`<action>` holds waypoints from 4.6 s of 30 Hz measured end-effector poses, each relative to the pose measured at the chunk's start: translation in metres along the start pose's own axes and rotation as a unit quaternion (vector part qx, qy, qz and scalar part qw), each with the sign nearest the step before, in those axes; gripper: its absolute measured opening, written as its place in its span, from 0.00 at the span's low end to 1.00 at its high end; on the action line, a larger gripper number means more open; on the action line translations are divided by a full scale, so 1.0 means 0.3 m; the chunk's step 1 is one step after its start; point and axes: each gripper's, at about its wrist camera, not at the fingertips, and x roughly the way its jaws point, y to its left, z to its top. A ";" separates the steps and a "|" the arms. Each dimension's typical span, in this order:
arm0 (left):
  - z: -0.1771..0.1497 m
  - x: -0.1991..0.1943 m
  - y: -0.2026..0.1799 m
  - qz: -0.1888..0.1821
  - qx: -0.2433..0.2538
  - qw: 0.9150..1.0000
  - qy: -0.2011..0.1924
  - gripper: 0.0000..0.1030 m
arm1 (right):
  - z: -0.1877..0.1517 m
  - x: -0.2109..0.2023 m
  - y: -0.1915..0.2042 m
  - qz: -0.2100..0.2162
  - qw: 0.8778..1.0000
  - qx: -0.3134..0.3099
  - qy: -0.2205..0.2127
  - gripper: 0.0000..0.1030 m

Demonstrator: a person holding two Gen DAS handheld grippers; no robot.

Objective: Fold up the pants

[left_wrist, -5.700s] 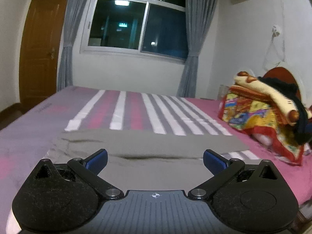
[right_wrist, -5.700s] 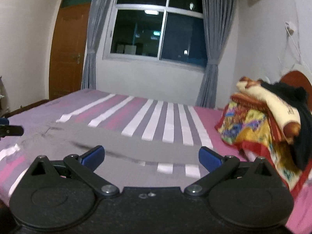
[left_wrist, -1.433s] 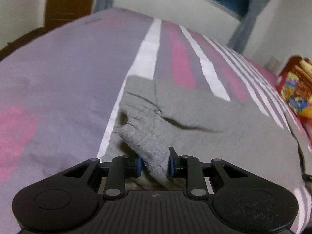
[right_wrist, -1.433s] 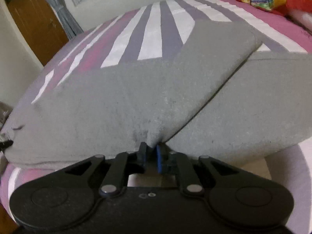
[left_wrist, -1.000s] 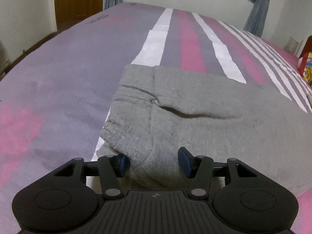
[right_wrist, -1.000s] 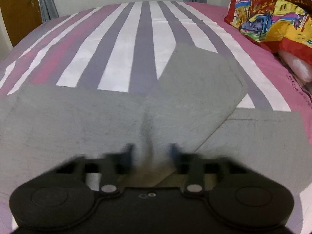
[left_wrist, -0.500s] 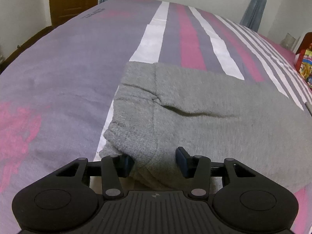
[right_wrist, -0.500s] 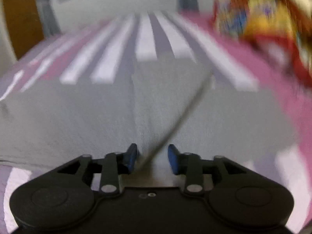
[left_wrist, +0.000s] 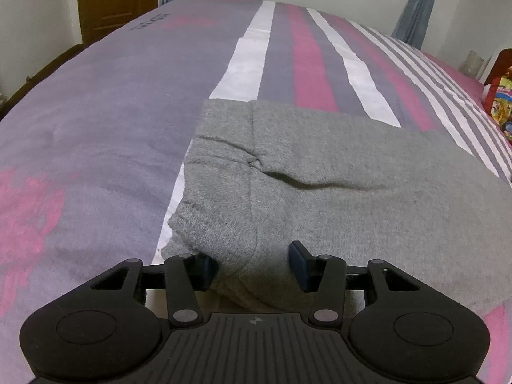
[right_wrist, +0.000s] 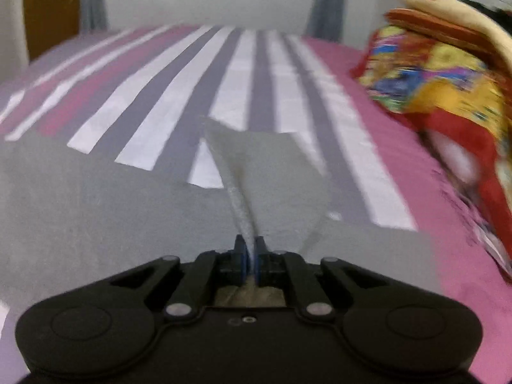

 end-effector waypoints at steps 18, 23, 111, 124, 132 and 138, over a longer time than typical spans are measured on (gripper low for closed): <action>-0.017 0.001 0.010 -0.006 -0.009 1.000 -0.009 0.46 | -0.151 0.029 0.328 0.019 0.900 -0.434 -0.037 0.46; -0.019 0.001 0.015 -0.009 -0.013 1.000 -0.011 0.46 | -0.076 0.076 0.302 0.043 0.919 -0.391 -0.034 0.04; 0.111 0.079 -0.237 -0.032 0.063 0.996 -0.061 0.84 | 0.106 0.387 -0.291 0.236 0.955 0.181 0.002 0.18; -0.040 -0.042 -0.242 -0.033 -0.005 0.997 -0.066 0.84 | -0.288 -0.035 -0.852 0.128 0.906 0.391 -0.104 0.36; -0.059 -0.014 -0.261 -0.001 0.027 0.999 -0.039 0.86 | -0.364 0.051 -0.822 0.141 0.876 0.456 -0.062 0.28; -0.054 -0.027 -0.253 0.005 0.015 0.999 -0.044 0.86 | -0.393 0.043 -0.793 0.162 0.868 0.461 -0.087 0.26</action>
